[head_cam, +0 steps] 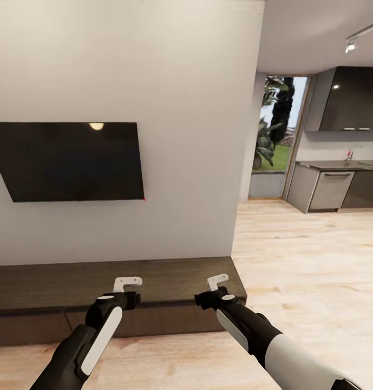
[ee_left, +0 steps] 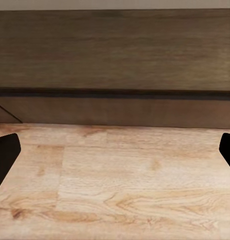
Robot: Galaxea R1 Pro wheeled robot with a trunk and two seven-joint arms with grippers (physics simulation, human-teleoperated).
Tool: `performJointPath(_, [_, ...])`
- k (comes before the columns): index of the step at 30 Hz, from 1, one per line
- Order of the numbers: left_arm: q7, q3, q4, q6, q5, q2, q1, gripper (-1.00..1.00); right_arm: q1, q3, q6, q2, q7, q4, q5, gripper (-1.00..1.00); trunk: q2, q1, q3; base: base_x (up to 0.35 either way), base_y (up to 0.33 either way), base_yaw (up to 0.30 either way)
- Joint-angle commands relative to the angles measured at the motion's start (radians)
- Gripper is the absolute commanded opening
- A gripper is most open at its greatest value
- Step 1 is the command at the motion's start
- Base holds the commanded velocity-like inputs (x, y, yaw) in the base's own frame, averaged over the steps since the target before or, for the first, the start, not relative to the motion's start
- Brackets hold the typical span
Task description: Place each of the two pumpkins and all three candles from the living room inside a cabinet in the living room (use any cabinet), then make sure every cabinet is closed, and position the cauldron so it is next to a table in the living room.
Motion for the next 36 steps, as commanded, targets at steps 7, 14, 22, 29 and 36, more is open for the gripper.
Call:
performJointPath(7, [0.01, -0.003, -0.001, 0.001, 0.01, 0.001, -0.001, 1.0, -0.001, 0.006, 0.002, -0.001, -0.01, -0.002, -0.01, 1.0, 0.048, -0.027, 0.021, 0.0, 0.0, 0.0])
performJointPath(14, [0.01, -0.003, -0.001, 0.001, 0.01, 0.001, -0.001, 1.0, -0.001, 0.006, 0.002, -0.001, -0.01, -0.002, -0.01, 1.0, 0.097, -0.054, 0.042, 0.0, 0.0, 0.0])
performJointPath(22, [0.01, -0.003, -0.001, 0.001, 0.01, 0.001, -0.001, 1.0, -0.001, 0.006, 0.002, -0.001, -0.01, -0.002, -0.01, 1.0, 0.153, -0.084, 0.068, 0.0, 0.0, 0.0])
performJointPath(29, [0.01, -0.003, -0.001, 0.001, 0.01, 0.001, -0.001, 1.0, -0.001, 0.007, 0.002, -0.001, -0.011, -0.002, -0.01, 1.0, 0.202, -0.111, 0.089, 0.0, 0.0, 0.0])
performJointPath(36, [0.01, -0.003, -0.001, 0.0, 0.01, 0.001, -0.001, 1.0, -0.001, 0.007, 0.002, -0.001, -0.011, -0.002, -0.01, 1.0, 0.251, -0.138, 0.111, 0.0, 0.0, 0.0])
